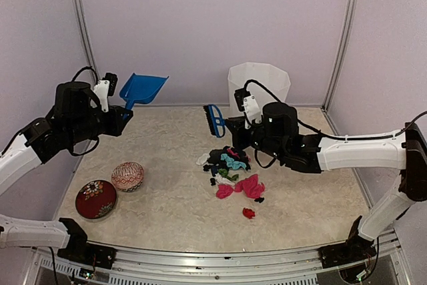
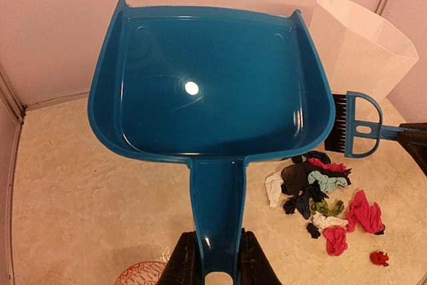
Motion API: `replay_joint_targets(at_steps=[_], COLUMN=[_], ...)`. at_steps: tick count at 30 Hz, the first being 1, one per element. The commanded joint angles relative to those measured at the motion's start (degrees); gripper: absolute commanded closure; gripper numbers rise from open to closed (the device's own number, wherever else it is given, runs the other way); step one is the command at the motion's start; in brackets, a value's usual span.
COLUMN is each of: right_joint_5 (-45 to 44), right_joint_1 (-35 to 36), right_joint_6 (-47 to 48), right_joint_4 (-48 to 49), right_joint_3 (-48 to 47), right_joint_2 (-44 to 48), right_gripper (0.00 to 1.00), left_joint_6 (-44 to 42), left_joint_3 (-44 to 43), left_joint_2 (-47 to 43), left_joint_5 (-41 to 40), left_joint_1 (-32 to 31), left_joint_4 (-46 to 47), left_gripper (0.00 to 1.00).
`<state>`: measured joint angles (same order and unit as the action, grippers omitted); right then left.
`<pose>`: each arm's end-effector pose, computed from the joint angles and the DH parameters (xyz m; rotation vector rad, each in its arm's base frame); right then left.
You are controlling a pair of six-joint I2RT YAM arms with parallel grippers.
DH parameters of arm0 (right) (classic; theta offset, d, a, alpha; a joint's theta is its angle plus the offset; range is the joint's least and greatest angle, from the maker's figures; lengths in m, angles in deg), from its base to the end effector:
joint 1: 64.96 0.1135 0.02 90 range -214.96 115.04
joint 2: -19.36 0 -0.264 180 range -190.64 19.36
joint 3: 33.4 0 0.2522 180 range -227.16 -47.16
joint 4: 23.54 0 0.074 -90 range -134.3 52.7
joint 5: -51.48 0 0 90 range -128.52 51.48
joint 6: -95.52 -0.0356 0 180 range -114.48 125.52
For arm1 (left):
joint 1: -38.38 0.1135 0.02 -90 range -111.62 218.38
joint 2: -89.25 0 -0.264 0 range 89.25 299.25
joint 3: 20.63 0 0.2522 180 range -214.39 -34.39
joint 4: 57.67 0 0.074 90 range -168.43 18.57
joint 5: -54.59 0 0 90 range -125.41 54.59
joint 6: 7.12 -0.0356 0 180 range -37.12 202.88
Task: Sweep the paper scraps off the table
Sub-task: Sweep the paper scraps at the center of the board.
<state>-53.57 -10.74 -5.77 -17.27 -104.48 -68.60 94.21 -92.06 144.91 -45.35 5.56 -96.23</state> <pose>0.2171 0.2854 0.2841 -0.4692 1.7259 0.6010 0.1835 -0.1110 0.3578 0.2560 1.9606 -0.3339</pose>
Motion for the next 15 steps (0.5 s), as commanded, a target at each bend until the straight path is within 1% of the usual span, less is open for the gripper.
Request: replay_joint_targets(at_steps=[1,5,9,10,15], right_joint_5=[3.02,7.90,12.76,13.69,16.48], right_joint_1=[-1.14,-1.92,-1.92,-1.93,-2.01], right_joint_6=[31.28,47.08,59.48,62.05,69.32], right_joint_4=[9.07,9.10,6.87,6.22,3.89], right_joint_3=[-0.38,-3.80,-5.98,-6.29,-6.67], right_joint_2=[-5.18,-11.13,-15.36,-16.34,-19.90], right_gripper=[1.00,1.00,1.00,1.00,1.00], left_joint_6=[2.42,6.38,9.52,11.32,13.77], left_joint_3=[-2.68,-2.60,-0.80,-0.37,1.03], left_joint_2=[-0.60,-1.26,-2.65,-3.00,-4.18], left_joint_5=[-4.20,-4.16,-5.68,-5.96,-6.44], left_joint_1=[-2.61,-4.11,-6.39,-6.72,-7.58], left_joint_4=[-3.29,-6.71,-8.40,-8.69,-9.47], left_gripper=[1.00,1.00,1.00,1.00,1.00])
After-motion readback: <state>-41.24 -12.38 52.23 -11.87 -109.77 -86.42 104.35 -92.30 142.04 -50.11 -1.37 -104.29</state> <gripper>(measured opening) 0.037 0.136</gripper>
